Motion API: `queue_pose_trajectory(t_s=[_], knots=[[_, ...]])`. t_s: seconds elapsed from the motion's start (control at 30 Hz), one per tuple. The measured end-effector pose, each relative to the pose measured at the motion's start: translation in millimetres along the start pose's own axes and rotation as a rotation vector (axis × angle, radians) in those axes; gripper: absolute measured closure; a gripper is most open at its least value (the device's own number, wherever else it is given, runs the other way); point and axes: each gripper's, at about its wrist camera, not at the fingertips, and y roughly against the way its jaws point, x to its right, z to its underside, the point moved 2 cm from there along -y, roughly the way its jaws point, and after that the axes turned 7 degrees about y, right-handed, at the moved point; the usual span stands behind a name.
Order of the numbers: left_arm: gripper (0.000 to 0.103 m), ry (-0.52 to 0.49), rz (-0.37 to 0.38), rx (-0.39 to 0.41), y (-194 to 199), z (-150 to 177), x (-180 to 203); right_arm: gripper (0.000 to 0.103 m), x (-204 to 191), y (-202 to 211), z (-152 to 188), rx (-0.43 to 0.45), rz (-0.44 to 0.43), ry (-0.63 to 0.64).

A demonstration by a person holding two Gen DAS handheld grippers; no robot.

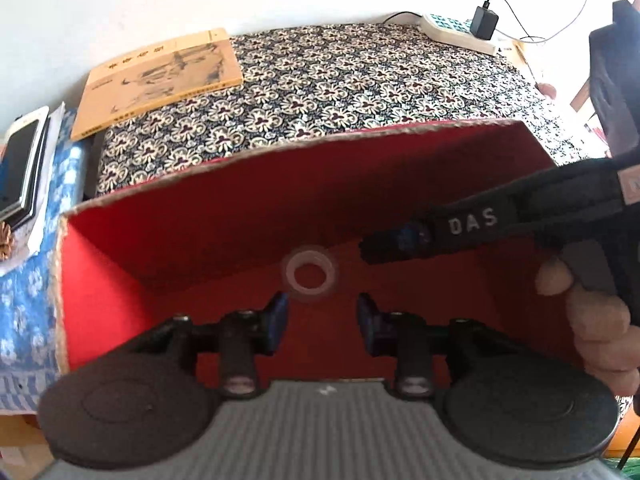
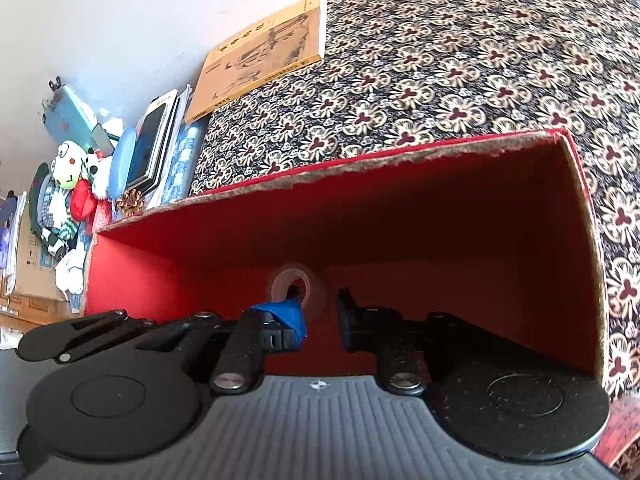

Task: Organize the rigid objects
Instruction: 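Lower the tape roll into the red box and open the right gripper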

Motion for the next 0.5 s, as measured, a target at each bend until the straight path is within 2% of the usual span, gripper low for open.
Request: queue_pose_trajectory(t_s=[0.13, 0.3, 0.5], knots=[[0.064, 0.009, -0.064, 0.033, 5, 2, 2, 0.1, 2, 8, 3, 0.023, -0.008, -0.012], [0.05, 0.024, -0.149, 0.107, 27, 2, 7, 0.1, -4, 36, 6, 0.121, 0.019, 0.033], [0.045, 0.049, -0.249, 0.187, 55, 7, 17, 0.1, -7, 68, 20, 0.203, 0.041, 0.066]])
